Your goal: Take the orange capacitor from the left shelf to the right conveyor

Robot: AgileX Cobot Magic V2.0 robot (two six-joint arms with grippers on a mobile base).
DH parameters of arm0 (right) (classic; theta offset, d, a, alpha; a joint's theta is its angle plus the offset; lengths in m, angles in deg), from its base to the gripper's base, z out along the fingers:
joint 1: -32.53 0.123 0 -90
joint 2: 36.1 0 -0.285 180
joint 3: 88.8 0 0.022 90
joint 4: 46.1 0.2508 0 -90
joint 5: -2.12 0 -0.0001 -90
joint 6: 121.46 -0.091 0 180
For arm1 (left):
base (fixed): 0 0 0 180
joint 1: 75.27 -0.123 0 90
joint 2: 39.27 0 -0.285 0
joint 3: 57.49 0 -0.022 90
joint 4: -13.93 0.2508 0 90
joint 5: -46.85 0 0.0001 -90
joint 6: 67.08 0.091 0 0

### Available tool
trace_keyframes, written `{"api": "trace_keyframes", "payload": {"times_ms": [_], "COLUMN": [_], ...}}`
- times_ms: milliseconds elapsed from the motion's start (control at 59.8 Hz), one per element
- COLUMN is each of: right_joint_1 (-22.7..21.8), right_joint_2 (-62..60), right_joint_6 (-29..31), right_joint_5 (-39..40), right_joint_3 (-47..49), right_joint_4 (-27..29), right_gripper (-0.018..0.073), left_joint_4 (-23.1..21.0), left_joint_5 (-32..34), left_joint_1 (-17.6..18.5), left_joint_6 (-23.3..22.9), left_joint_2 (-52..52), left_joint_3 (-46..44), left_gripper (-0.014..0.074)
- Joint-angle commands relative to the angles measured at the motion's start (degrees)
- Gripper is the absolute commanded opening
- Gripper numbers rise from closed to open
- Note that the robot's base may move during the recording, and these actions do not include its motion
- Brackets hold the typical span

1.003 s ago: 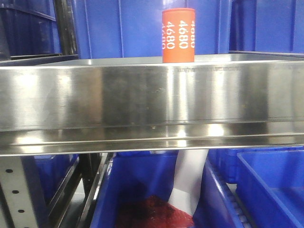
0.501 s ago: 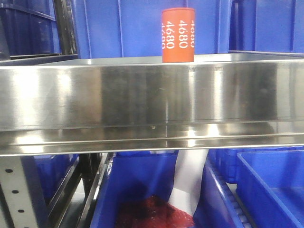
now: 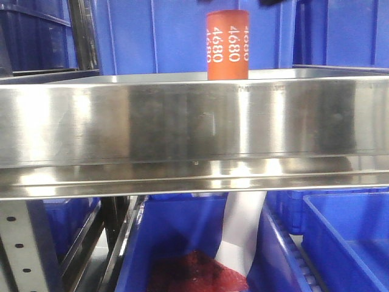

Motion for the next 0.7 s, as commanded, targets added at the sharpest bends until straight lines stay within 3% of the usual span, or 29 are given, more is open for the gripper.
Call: {"api": "trace_keyframes", "payload": {"times_ms": [0,384,485,618,685], "right_joint_1": [0.04,-0.04,-0.04,-0.04,-0.04], "right_joint_2": [0.47,7.0,7.11,6.89,6.58], "right_joint_6": [0.33,0.33,0.33,0.28,0.27], "right_joint_5": [6.47,9.55,9.28,9.78,10.32], "right_joint_3": [2.42,2.42,2.42,2.42,2.42], "right_joint_4": [-0.07,-0.07,-0.07,-0.07,-0.05], "right_gripper": [0.0625,0.0605,0.044,0.002,0.0094], "left_joint_4": [-0.06,-0.06,-0.06,-0.06,-0.06], "left_joint_5": [5.18,5.18,5.18,5.18,5.18], "left_joint_1": [0.05,0.05,0.05,0.05,0.05], "left_joint_6": [-0.13,-0.13,-0.13,-0.13,-0.13], "left_joint_2": [-0.51,-0.51,-0.51,-0.51,-0.51], "left_joint_3": [1.25,1.25,1.25,1.25,1.25], "left_gripper": [-0.0126,-0.0126,-0.0126,-0.0126,-0.0126]}}
